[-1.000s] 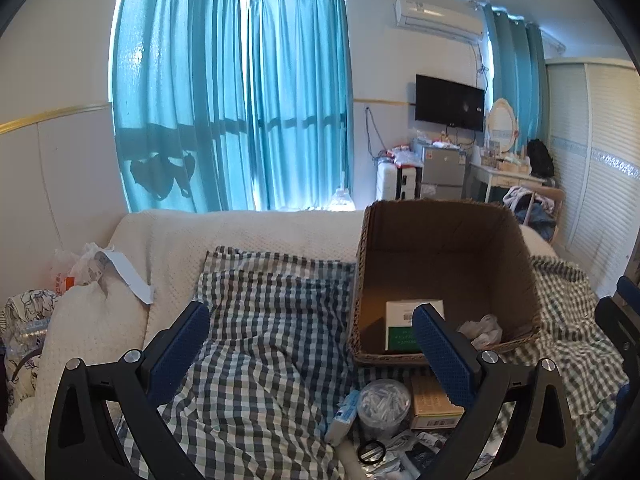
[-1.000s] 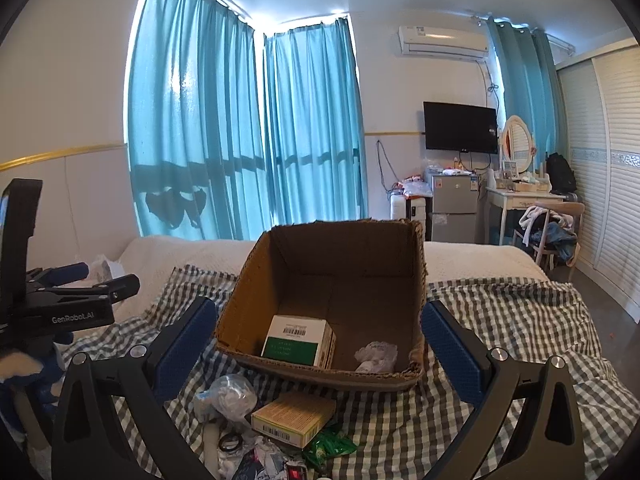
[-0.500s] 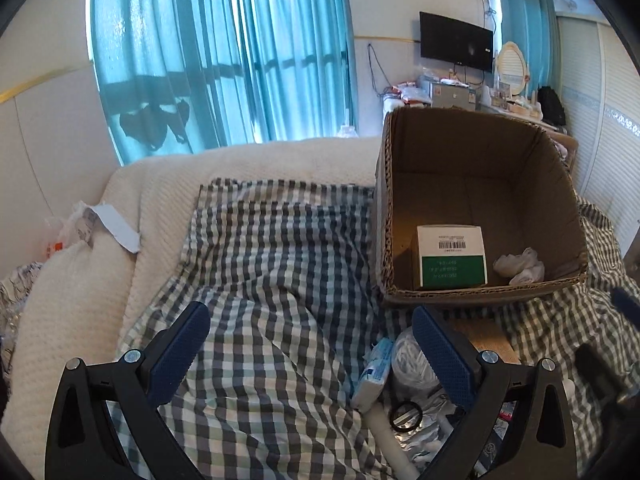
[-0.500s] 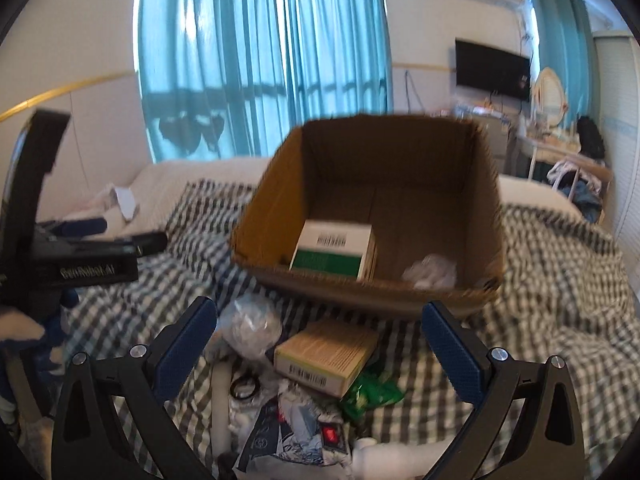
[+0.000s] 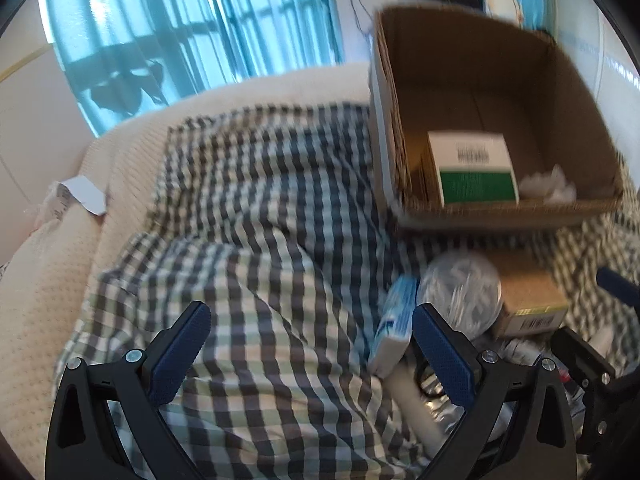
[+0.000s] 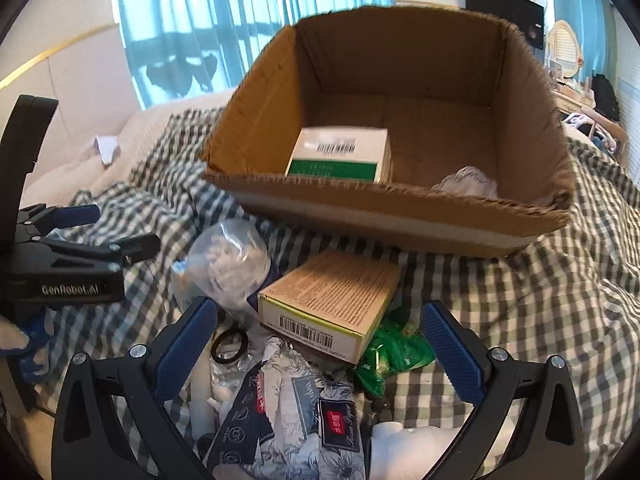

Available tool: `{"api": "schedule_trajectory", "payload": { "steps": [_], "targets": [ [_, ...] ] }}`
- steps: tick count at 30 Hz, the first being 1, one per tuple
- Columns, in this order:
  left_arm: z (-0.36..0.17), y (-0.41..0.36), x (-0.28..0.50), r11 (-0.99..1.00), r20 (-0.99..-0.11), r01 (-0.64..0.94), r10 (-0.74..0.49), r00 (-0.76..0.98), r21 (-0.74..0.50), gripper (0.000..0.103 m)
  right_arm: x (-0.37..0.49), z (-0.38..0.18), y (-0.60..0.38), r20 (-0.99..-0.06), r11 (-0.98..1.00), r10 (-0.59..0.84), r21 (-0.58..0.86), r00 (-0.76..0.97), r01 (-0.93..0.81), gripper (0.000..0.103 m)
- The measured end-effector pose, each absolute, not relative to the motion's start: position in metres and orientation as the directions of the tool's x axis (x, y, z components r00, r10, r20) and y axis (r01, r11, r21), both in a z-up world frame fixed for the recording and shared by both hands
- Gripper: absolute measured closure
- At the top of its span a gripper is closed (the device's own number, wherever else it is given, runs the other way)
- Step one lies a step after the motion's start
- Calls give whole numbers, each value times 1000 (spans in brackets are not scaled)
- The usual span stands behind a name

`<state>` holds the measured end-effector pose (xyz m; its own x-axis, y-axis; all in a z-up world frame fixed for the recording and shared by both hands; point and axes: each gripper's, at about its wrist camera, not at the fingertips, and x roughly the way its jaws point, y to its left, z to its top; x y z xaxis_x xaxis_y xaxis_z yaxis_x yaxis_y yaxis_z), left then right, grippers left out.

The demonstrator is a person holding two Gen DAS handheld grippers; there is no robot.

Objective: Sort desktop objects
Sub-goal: 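Grasp the white-blue tube with the left tool while the right tool grasps the tan medicine box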

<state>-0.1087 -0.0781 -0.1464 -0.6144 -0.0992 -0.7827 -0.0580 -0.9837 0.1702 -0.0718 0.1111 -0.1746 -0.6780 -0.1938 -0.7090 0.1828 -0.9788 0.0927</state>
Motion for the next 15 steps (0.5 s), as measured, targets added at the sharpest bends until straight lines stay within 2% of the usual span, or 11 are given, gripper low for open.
{"api": "schedule_trajectory", "payload": {
  "steps": [12,15],
  "targets": [
    [-204,-56,-126,-956,-858,-177,-118,-499,235,1,-104,-211,107,-772,-985,-160,87,-615,146,0],
    [-214,-50,-134,-951,-866,-196,-115,-487,237,7,-110,-215,108,-778,-985,-169,107,-605,139,1]
  ]
}}
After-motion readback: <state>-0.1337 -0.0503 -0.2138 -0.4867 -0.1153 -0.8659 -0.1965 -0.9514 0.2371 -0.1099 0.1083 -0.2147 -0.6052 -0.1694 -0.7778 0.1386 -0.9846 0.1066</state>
